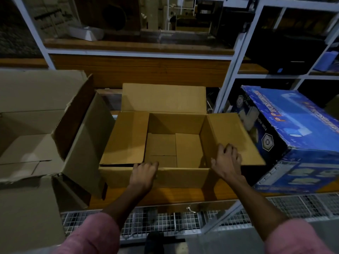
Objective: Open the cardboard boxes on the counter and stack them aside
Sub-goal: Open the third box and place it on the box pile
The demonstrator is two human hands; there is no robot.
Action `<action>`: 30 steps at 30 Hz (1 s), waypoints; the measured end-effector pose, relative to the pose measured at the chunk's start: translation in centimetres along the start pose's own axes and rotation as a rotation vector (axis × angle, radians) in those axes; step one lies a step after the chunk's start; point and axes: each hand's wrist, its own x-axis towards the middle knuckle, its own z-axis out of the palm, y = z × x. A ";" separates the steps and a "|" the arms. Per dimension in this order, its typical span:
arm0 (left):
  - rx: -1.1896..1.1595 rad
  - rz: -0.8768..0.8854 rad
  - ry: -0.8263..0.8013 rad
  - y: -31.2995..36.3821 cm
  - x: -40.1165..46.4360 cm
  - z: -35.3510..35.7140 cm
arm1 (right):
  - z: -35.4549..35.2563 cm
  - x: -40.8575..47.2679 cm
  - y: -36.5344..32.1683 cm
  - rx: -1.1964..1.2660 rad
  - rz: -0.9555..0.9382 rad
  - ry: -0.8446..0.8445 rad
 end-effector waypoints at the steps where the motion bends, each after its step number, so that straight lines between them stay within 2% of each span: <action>1: -0.003 0.000 0.001 -0.3 -0.2 -0.1 | 0.3 0.0 -0.1 0.040 0.009 -0.018; 5: -0.010 0.008 -0.010 -1.3 -0.5 0.1 | 0.6 0.4 -1.1 0.181 0.031 -0.075; 10: -0.018 0.020 -0.027 -1.7 -0.1 0.5 | 0.3 0.6 -1.3 0.181 0.132 -0.090; 16: -0.029 0.015 -0.021 -1.5 -0.2 0.8 | 1.1 0.7 -1.6 0.290 0.197 -0.072; 24: -0.081 0.032 0.029 1.5 -0.5 1.1 | 1.5 0.0 1.5 0.290 0.254 -0.028; 30: -0.107 0.084 0.089 4.9 -0.5 1.3 | 1.3 -0.4 5.5 0.199 0.249 0.035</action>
